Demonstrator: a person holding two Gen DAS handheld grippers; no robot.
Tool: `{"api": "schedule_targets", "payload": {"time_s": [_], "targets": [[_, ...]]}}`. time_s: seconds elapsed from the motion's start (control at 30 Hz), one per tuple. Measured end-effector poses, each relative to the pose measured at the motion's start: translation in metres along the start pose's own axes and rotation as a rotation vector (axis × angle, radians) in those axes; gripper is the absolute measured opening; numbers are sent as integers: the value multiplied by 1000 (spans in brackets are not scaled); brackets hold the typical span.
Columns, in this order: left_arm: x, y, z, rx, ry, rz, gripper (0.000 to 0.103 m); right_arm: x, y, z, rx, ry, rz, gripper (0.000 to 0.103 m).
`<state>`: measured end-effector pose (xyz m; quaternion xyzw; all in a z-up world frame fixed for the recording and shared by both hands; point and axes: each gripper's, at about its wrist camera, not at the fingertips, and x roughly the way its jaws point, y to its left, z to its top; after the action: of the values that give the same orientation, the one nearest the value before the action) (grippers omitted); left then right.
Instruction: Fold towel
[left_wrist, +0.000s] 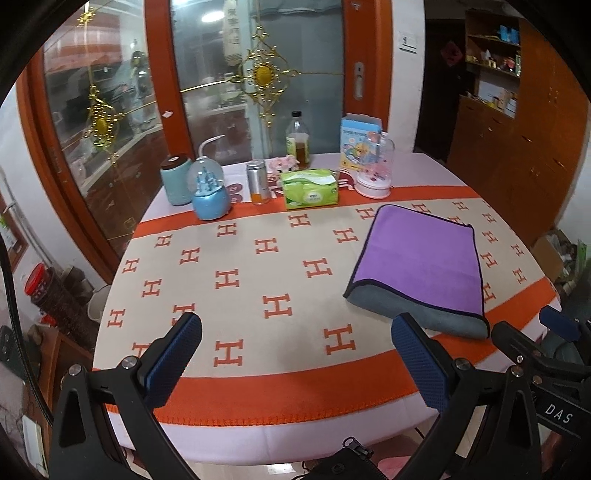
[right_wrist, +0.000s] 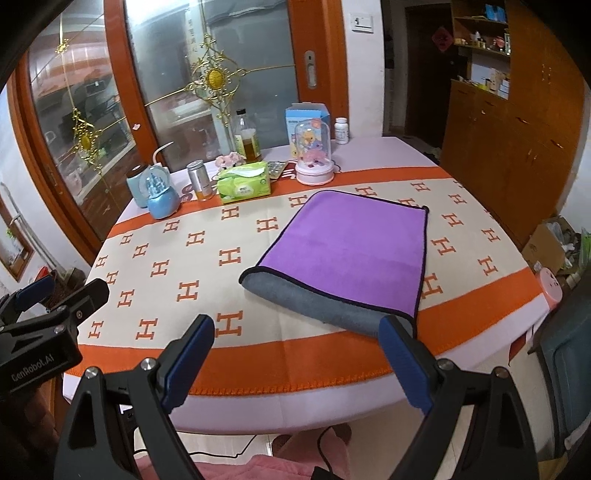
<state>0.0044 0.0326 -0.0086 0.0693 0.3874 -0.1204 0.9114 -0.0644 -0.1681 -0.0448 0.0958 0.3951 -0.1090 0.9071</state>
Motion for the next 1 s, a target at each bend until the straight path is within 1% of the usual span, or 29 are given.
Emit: {"api": "schedule_targets", "payload": {"time_s": [0.17,0.3,0.5,0.7,1.0], "targets": [[10,-8,-1,52,17,-40,102,0,-11,-6,14,-29,-31,91],[20,-17,0,97,27,-62,102,7,-25,-7,30,-36,-50,91],[45,-36,12,156,44,-92,102,24,-51,-3,55,-47,-67,91],[76,-58,28,201,83,-128,102,52,-77,5,64,-24,-70,91],[137,-90,56,273,142,-180,102,92,-116,18,58,-3,-45,91]]}}
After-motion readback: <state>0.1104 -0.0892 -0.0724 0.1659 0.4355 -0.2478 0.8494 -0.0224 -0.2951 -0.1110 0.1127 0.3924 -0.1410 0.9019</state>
